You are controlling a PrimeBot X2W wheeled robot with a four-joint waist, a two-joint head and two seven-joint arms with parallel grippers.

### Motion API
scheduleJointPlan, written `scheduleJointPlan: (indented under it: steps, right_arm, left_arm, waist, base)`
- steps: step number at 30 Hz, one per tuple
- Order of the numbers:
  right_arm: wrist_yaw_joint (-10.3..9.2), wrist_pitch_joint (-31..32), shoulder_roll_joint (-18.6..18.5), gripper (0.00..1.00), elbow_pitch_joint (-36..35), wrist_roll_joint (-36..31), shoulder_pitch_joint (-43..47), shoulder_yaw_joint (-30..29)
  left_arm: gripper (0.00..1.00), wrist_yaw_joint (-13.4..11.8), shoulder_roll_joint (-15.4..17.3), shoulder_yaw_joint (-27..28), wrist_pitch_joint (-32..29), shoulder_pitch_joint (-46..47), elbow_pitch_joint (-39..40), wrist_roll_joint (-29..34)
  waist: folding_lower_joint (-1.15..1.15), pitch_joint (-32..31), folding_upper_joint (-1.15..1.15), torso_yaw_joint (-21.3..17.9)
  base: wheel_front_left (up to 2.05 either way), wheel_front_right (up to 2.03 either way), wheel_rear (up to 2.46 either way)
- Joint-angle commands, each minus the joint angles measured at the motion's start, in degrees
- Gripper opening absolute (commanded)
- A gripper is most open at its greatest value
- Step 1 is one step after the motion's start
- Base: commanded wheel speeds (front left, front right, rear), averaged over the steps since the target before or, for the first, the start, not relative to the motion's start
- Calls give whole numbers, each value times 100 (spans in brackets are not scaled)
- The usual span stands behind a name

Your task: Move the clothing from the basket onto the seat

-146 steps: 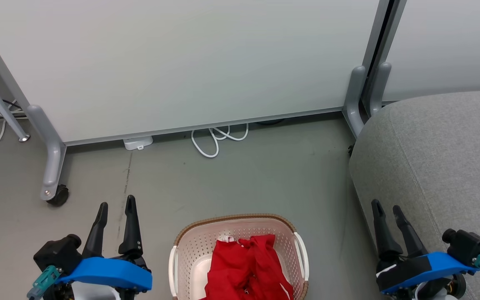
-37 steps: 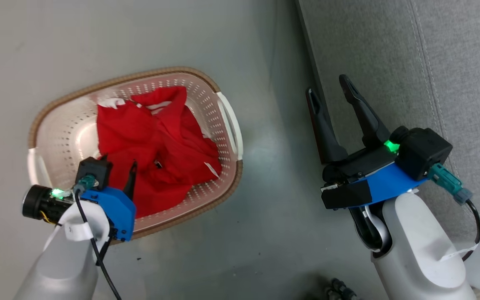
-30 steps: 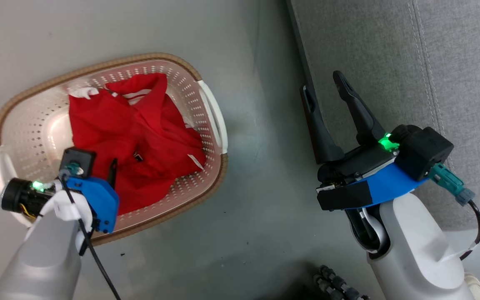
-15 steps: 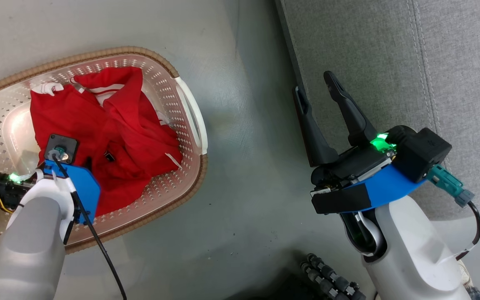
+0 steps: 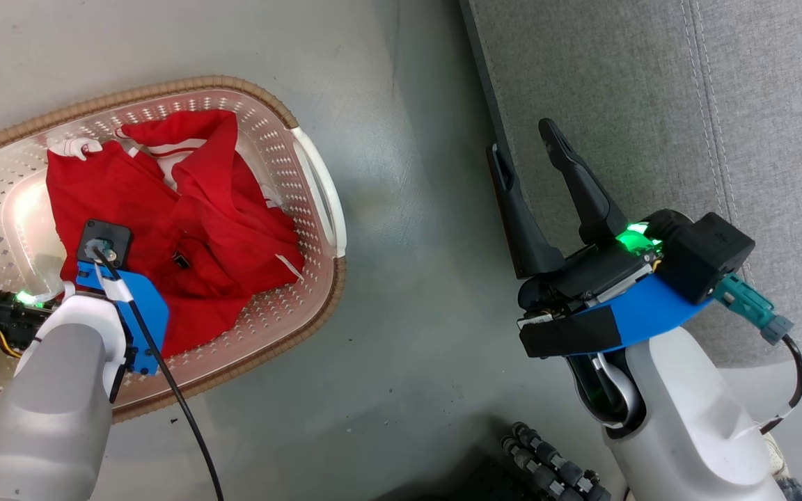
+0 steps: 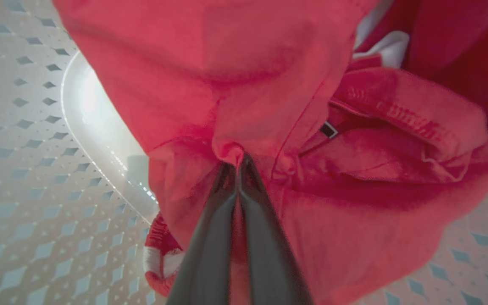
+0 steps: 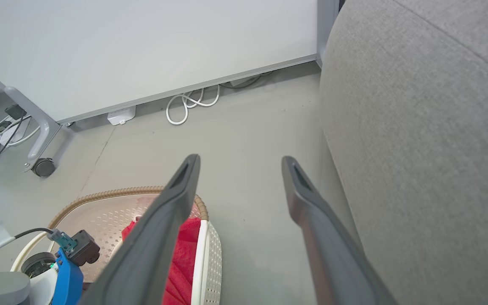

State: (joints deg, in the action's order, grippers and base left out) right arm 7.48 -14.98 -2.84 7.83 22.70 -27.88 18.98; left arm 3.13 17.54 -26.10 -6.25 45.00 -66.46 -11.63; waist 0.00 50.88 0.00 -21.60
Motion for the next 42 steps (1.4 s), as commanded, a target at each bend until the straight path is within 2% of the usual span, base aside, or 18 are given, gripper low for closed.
scheduleJointPlan:
  steps: [1,7,15,31,35,42]
  right_arm:
    - [3,-31,-8,100,-25,11,-87,6]
    - [3,-31,-8,100,5,54,-89,22]
    - [3,-31,-8,100,124,-24,-102,-23]
    - [2,-27,-12,100,664,-591,352,-329]
    - [3,-27,-12,100,808,-692,508,-373]
    - [3,-24,-13,100,1109,-815,879,-453]
  left_arm:
    - [0,33,17,-5,-11,90,-26,-28]
    - [0,105,22,-29,101,133,-69,-105]
    - [0,180,-210,40,485,-19,-121,-317]
    - [0,398,-1136,513,1900,-502,-38,-1301]
    - [0,447,-1288,548,2060,-712,220,-1594]
    - [0,443,-1404,167,2138,-1233,1043,-2129]
  waist:
    - [0,0,0,-2]
    - [0,-19,0,2]
    - [0,-363,0,128]
    - [0,-2122,0,1017]
    - [0,-2581,0,1201]
    - [0,-3380,0,1451]
  base:
    - [0,0,0]
    - [0,0,0]
    - [0,0,0]
    - [0,0,0]
    - [0,0,0]
    - [0,0,0]
